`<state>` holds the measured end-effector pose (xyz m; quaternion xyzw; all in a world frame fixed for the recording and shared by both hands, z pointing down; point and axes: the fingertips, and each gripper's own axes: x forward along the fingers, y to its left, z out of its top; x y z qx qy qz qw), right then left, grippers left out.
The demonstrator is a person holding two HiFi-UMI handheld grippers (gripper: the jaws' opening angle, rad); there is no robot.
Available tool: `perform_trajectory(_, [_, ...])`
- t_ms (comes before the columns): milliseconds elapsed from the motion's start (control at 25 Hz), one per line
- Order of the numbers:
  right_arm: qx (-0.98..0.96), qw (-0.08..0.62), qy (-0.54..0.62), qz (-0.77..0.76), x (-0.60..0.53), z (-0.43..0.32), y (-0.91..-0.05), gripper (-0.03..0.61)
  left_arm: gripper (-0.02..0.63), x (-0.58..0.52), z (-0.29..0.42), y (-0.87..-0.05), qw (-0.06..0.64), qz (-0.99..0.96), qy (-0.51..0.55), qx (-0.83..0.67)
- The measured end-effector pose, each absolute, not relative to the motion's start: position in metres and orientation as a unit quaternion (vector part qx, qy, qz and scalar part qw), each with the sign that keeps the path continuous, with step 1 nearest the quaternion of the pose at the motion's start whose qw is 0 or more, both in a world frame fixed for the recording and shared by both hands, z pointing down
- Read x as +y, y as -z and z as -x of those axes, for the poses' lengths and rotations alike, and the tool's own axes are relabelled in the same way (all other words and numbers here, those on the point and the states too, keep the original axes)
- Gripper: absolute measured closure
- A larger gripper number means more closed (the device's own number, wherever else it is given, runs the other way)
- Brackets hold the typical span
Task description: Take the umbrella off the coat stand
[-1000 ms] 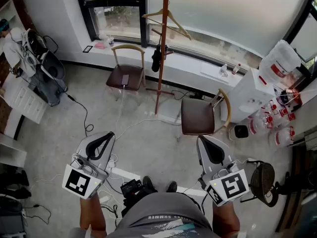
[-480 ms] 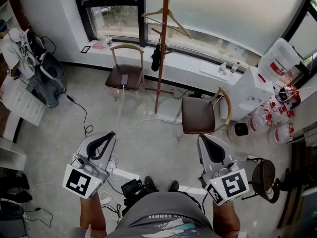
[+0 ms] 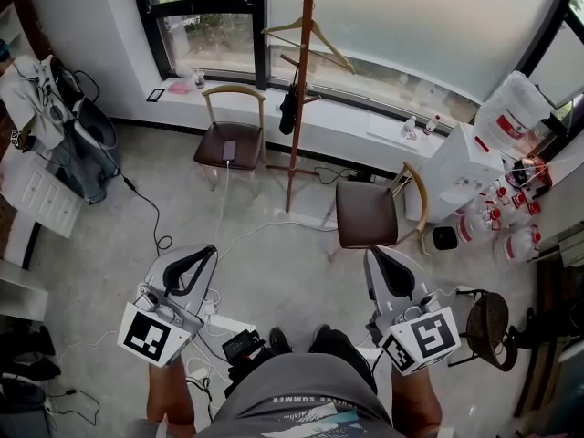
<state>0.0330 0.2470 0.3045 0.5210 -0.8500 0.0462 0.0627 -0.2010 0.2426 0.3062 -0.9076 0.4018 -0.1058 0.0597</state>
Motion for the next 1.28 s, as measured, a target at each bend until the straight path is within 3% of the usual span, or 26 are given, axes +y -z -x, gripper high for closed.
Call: perform_trajectory(1280, [-0.891,0.04,-0.073,-0.446,0.059,-0.103,-0.321,0.578,0.612,0.1,0.112,-0.32,0.034,0.881,0.135,0.452])
